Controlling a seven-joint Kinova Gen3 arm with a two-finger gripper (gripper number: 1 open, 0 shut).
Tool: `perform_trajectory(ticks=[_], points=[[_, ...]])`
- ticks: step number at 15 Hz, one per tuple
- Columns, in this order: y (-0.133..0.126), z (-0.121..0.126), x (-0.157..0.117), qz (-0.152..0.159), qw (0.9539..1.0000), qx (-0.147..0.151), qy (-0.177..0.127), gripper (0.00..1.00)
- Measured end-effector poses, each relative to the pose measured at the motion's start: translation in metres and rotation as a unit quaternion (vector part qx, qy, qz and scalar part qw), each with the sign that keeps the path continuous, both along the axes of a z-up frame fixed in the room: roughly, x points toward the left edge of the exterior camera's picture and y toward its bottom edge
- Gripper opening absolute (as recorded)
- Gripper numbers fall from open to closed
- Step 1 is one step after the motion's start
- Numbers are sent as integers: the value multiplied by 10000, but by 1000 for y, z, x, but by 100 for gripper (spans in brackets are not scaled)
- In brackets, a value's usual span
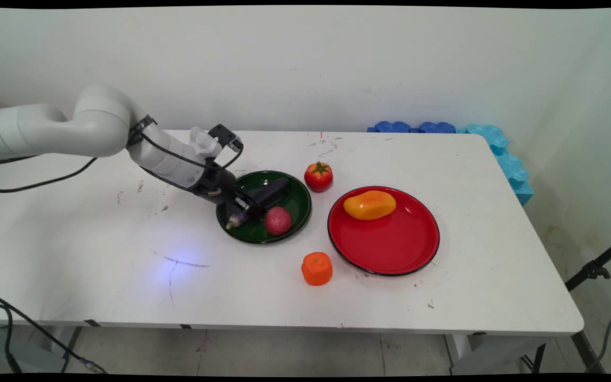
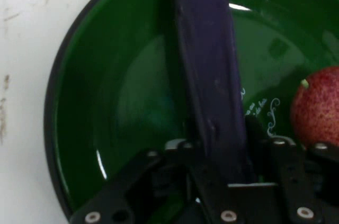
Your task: Place the picked object on the table
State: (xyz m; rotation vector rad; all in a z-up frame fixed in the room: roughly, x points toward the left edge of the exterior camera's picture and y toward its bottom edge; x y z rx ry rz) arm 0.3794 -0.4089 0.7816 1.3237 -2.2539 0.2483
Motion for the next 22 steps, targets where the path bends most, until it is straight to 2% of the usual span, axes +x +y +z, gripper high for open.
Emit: perform_trajectory(ticks=[5, 8, 11, 14, 17, 20, 22], points=[[3, 3, -6, -282, 9995, -117, -23, 0], [2, 20, -10, -481, 9985, -267, -8, 0], [3, 50, -17, -807, 9956, -478, 24, 0], [11, 88, -33, -1371, 9879, -707, 139, 0], [20, 110, -48, -1774, 9805, -805, 247, 0], [33, 127, -66, -2324, 9679, -901, 314, 0], [46, 132, -77, -2800, 9548, -950, 297, 0]])
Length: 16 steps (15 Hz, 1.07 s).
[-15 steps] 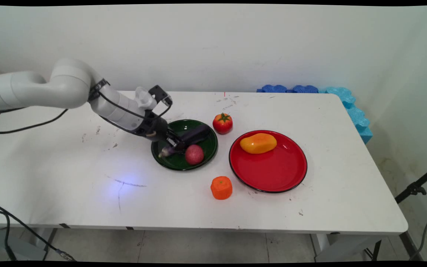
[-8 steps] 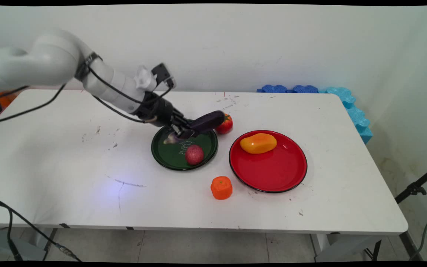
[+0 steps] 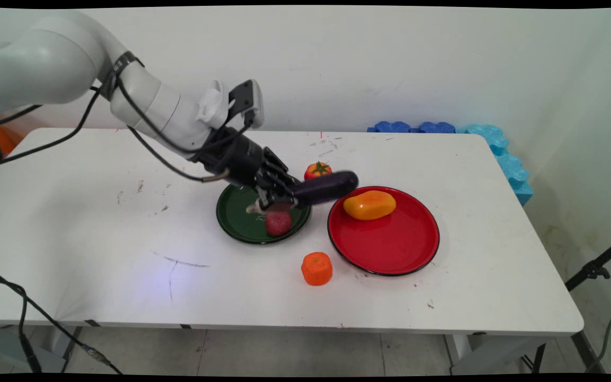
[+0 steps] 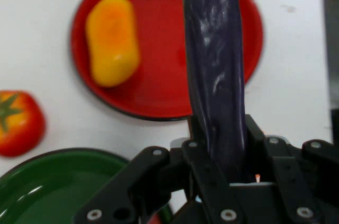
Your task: Place the picked object on the table
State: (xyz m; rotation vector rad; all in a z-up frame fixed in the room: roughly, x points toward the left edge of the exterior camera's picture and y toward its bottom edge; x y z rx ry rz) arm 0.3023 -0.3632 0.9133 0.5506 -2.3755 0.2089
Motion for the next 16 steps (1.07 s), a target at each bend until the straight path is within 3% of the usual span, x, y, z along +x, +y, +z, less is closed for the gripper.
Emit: perform_trajectory(ticks=[7, 16], points=[[30, -21, -20, -1017, 9945, -6, -240, 0], [46, -90, -33, -1697, 9835, 138, -616, 0]])
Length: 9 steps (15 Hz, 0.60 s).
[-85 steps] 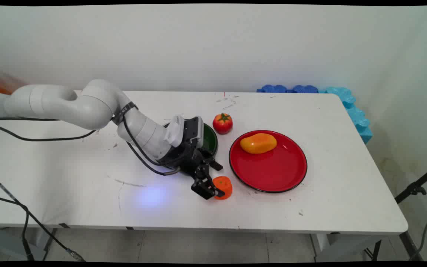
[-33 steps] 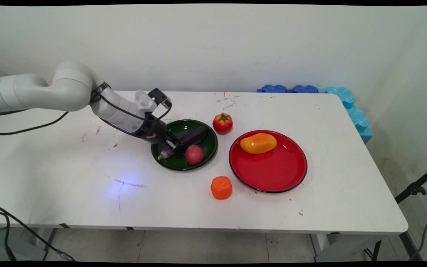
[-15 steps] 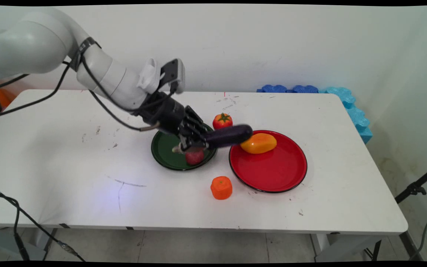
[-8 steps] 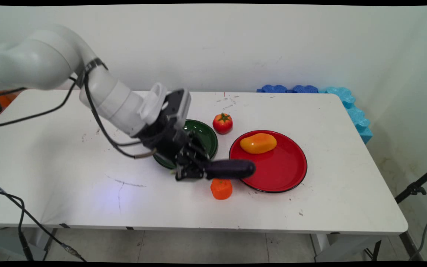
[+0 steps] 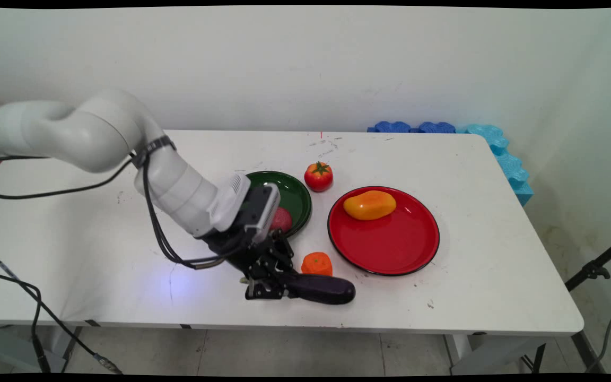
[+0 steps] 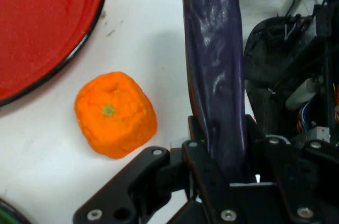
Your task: Place the picked object on the table
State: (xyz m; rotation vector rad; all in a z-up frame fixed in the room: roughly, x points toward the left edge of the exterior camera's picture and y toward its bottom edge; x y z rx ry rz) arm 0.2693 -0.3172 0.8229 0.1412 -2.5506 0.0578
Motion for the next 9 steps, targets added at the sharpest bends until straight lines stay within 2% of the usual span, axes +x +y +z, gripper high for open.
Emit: perform_trajectory(ticks=[9], points=[[-8, -34, -10, 14, 10000, -71, -61, 0]])
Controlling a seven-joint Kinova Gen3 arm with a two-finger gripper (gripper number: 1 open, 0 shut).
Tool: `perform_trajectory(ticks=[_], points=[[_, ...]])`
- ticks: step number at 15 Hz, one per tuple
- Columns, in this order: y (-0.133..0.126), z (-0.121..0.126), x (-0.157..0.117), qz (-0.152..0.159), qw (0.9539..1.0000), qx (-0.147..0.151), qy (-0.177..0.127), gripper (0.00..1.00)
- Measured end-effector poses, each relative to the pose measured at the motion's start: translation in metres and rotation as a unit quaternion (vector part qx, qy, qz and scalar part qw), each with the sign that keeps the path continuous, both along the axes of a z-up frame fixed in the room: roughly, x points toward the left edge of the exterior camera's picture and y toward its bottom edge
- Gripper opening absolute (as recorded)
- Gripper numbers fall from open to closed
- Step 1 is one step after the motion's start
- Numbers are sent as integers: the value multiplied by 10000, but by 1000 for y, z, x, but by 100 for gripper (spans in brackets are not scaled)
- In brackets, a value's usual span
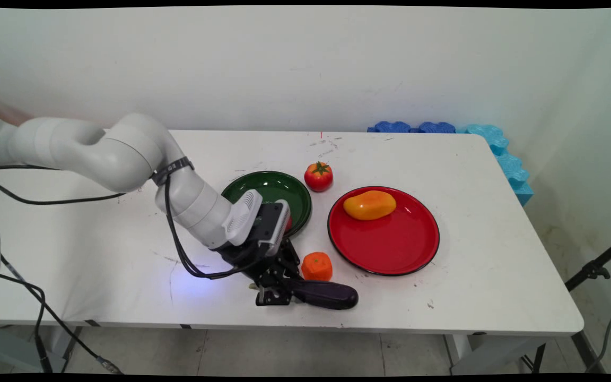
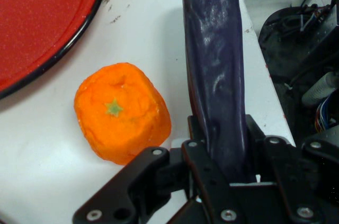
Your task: Place the picked object on the table
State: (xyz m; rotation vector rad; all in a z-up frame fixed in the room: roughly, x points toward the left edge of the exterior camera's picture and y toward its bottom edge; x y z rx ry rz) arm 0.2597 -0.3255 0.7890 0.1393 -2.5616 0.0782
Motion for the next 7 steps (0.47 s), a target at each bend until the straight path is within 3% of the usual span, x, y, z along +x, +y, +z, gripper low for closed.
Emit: perform_trajectory(ticks=[1, 2, 7], points=[[-1, -1, -1, 11, 10000, -6, 3, 0], [-1, -2, -1, 18, 10000, -16, 7, 100], [-1, 3, -2, 132, 9998, -34, 162, 100]])
